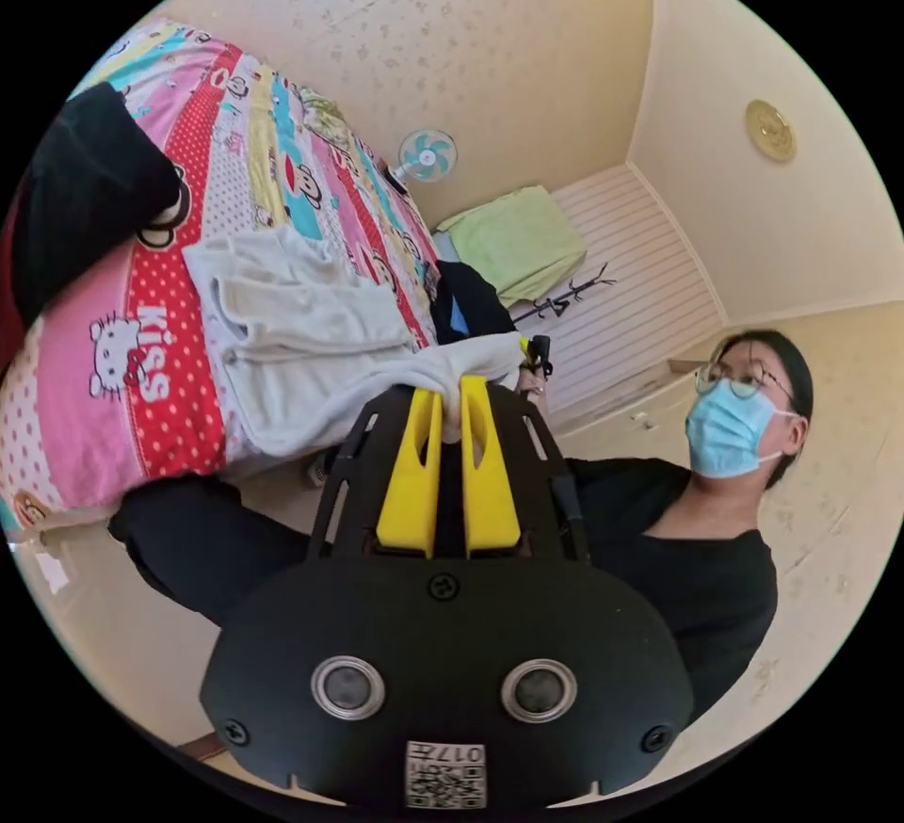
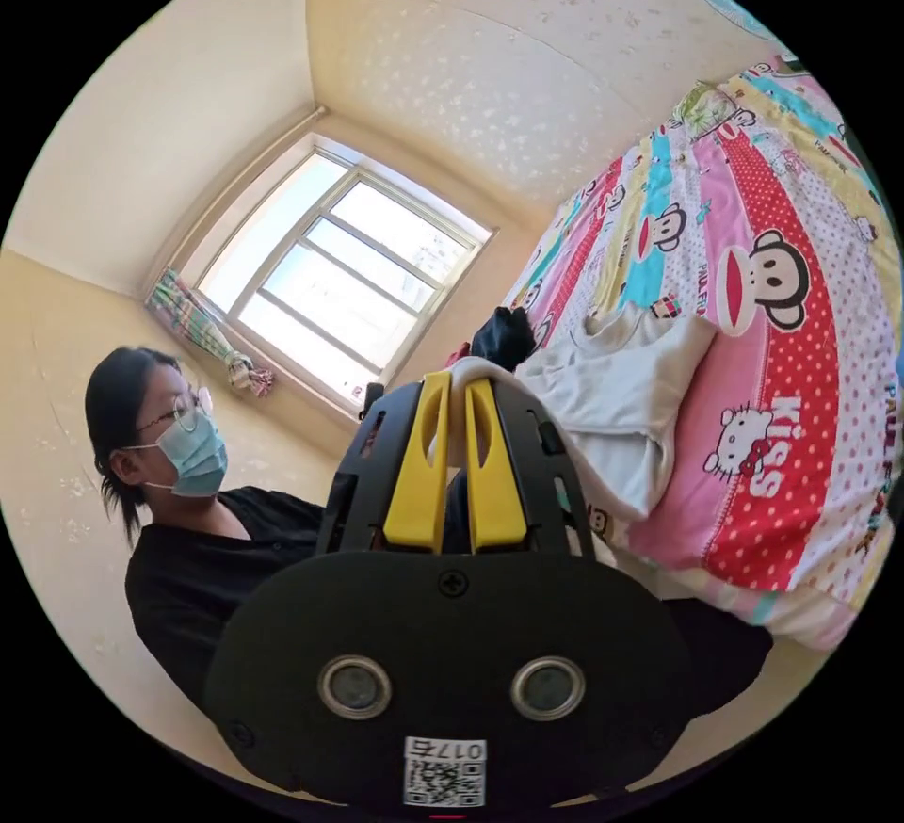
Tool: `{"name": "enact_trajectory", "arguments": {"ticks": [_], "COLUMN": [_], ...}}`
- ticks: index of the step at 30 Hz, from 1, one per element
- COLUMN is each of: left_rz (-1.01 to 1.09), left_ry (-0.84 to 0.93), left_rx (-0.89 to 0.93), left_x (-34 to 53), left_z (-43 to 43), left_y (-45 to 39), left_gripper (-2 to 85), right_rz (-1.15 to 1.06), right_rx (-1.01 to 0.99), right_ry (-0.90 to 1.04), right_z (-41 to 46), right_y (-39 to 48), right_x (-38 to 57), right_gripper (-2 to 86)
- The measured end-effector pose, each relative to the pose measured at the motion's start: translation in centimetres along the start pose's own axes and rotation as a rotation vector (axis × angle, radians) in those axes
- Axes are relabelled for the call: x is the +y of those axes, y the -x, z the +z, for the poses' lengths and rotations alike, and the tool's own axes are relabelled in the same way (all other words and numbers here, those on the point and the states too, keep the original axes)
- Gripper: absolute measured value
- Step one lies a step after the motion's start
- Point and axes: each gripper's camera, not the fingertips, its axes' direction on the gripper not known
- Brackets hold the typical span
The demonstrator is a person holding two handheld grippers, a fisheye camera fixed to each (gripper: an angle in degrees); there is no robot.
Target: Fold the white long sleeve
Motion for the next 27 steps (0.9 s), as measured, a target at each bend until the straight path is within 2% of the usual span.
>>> {"name": "enact_trajectory", "arguments": {"ticks": [2, 4, 5, 6, 9, 11, 14, 15, 17, 19, 20, 21, 23, 27], "left_rz": [-0.026, -0.055, -0.082, -0.139, -0.152, -0.157, -0.210, -0.242, -0.244, -0.248, -0.249, -0.228, -0.250, -0.346], "left_ry": [-0.055, -0.115, -0.171, -0.219, -0.310, -0.274, -0.078, -0.017, -0.032, -0.079, -0.099, -0.136, -0.148, -0.104], "left_rx": [-0.044, -0.117, -0.183, -0.246, -0.369, -0.490, -0.682, -0.703, -0.623, -0.615, -0.594, -0.541, -0.518, -0.564], "left_x": [-4.7, -8.9, -10.5, -11.0, -8.8, -6.8, -4.7, -4.1, -3.2, -2.3, -1.6, -0.6, 1.1, 3.4], "left_z": [0.3, 1.1, 1.3, 1.5, 2.5, 4.7, 10.0, 11.8, 12.8, 12.4, 11.9, 11.3, 10.9, 11.4], "left_y": [1.6, 3.9, 5.2, 6.1, 6.2, 6.6, 9.5, 10.9, 11.7, 11.2, 10.4, 9.3, 8.4, 8.9], "left_gripper": [4.4, 7.9, 12.5, 15.2, 14.3, 14.5, 15.2, 14.0, 11.1, 8.6, 6.5, 5.8, 5.4, 7.8], "right_rz": [0.001, 0.023, 0.089, 0.107, 0.040, -0.027, 0.024, 0.039, 0.123, 0.196, 0.165, 0.144, 0.151, 0.190], "right_rx": [0.108, 0.209, 0.275, 0.295, 0.383, 0.535, 0.794, 0.843, 0.980, 0.899, 0.749, 0.690, 0.747, 0.754], "right_ry": [-0.020, -0.004, 0.003, 0.000, 0.012, 0.037, 0.074, 0.070, 0.086, 0.166, 0.140, 0.102, 0.028, 0.134], "right_z": [2.4, 4.7, 6.1, 6.7, 9.6, 12.1, 14.5, 14.7, 15.6, 16.2, 15.9, 15.6, 14.9, 16.9], "right_y": [-3.6, -7.0, -9.0, -9.5, -9.1, -8.4, -9.8, -10.2, -12.9, -15.2, -15.1, -14.8, -13.7, -15.2], "right_x": [-6.3, -10.0, -11.2, -11.5, -10.2, -7.4, -4.4, -4.0, -3.0, -2.9, -2.7, -2.6, -1.8, -2.0], "right_gripper": [4.2, 6.5, 8.6, 9.7, 11.9, 12.4, 12.8, 12.7, 11.9, 8.8, 6.1, 4.7, 4.0, 5.2]}}
